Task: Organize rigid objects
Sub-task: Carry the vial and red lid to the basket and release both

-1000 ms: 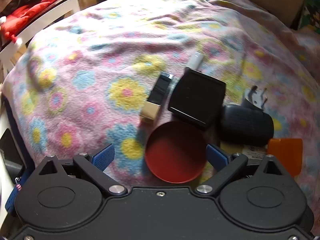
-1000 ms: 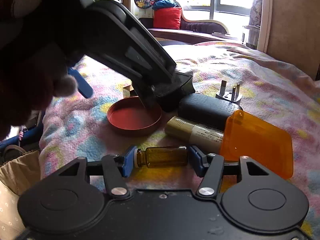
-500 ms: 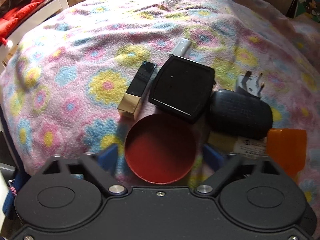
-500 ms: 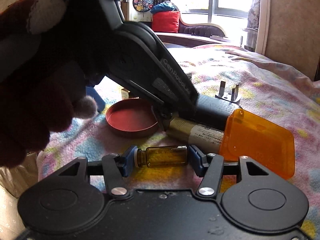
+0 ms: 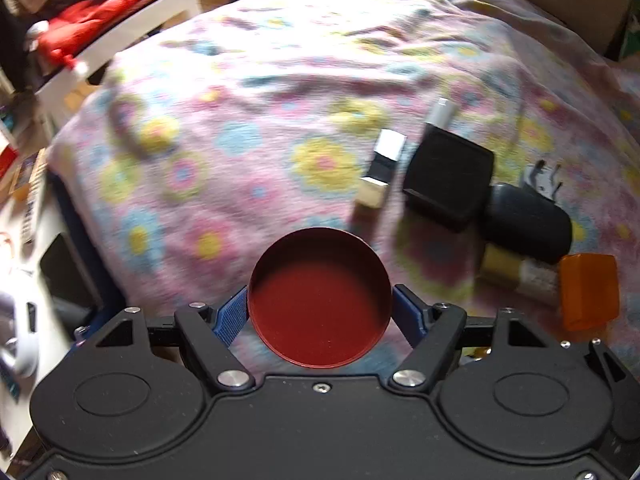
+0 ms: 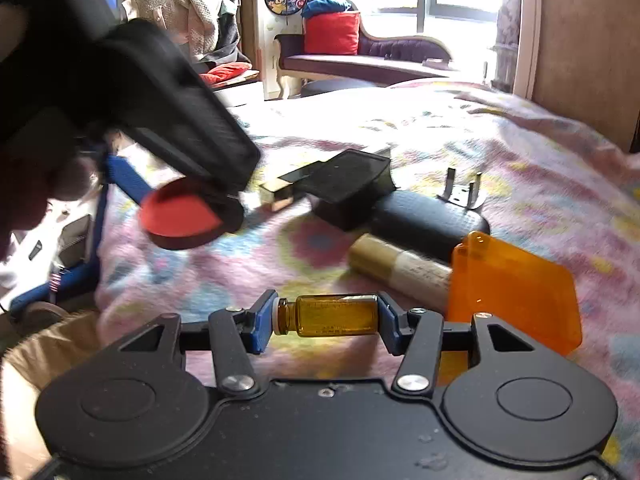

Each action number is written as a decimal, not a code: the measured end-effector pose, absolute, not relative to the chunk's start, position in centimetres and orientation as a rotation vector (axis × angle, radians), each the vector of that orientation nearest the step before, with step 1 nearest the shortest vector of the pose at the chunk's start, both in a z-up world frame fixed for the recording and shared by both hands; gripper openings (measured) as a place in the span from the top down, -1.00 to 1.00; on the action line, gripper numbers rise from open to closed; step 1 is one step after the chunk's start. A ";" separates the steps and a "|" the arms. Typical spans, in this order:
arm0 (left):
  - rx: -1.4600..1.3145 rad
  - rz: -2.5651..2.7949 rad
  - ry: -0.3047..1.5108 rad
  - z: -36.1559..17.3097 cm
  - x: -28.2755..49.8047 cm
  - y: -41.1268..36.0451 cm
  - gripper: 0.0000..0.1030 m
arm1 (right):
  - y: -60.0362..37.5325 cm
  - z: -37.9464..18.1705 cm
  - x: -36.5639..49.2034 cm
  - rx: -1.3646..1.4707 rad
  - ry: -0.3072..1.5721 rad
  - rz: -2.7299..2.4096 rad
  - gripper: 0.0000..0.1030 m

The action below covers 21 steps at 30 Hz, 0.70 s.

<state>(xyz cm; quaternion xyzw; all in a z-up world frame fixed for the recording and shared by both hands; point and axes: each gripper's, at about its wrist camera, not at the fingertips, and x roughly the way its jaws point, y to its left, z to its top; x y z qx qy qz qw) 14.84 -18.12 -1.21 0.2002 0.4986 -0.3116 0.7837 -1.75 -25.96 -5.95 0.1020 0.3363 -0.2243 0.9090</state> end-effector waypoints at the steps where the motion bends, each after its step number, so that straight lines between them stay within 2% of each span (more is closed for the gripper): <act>1: 0.426 -0.656 1.077 -0.8 15.0 -17.1 -0.37 | -25.7 -5.7 -1.7 0.226 0.701 -0.453 0.00; 11: 0.377 -0.505 1.075 2.1 14.8 -6.1 -0.37 | -20.3 -2.9 0.1 0.275 0.743 -0.275 0.00; 21: 0.324 -0.373 1.107 0.4 13.9 1.9 -0.37 | -12.2 -2.7 2.0 0.262 0.840 -0.095 0.00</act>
